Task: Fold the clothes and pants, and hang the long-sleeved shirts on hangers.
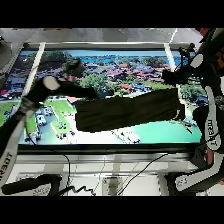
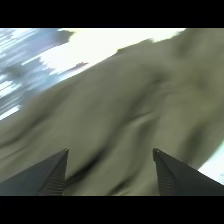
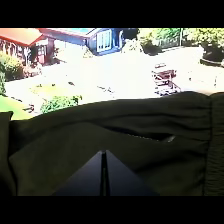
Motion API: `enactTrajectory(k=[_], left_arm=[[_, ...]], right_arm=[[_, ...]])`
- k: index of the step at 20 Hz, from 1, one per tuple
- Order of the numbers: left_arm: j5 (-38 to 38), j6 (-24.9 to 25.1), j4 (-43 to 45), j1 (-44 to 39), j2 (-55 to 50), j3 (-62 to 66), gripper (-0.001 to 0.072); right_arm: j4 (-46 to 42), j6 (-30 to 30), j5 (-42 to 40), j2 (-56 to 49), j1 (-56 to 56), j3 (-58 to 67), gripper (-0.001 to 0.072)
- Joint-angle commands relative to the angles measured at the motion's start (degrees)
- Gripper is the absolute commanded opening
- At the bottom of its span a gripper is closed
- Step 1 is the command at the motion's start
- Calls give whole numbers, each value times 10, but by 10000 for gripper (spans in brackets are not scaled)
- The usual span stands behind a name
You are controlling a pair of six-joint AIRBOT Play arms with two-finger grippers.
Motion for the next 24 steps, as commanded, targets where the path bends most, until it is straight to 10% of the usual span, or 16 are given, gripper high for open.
enactTrajectory(k=[1, 12, 16, 17, 24], left_arm=[[-90, -14, 45, 135, 10, -33, 565], [6, 145, -256, 132, -106, -207, 671], [30, 172, -267, 95, -124, -197, 87], [15, 173, -264, 95, -123, -184, 34], [-140, 54, -82, 132, -20, -35, 33]], right_arm=[[8, -27, 11, 1, 1, -1, 30], [7, -27, -27, 0, 75, -1, 30], [9, -27, -26, -2, 108, -2, 30], [17, -27, -24, -5, 119, -2, 29], [119, -27, -60, -29, 258, -128, 29]])
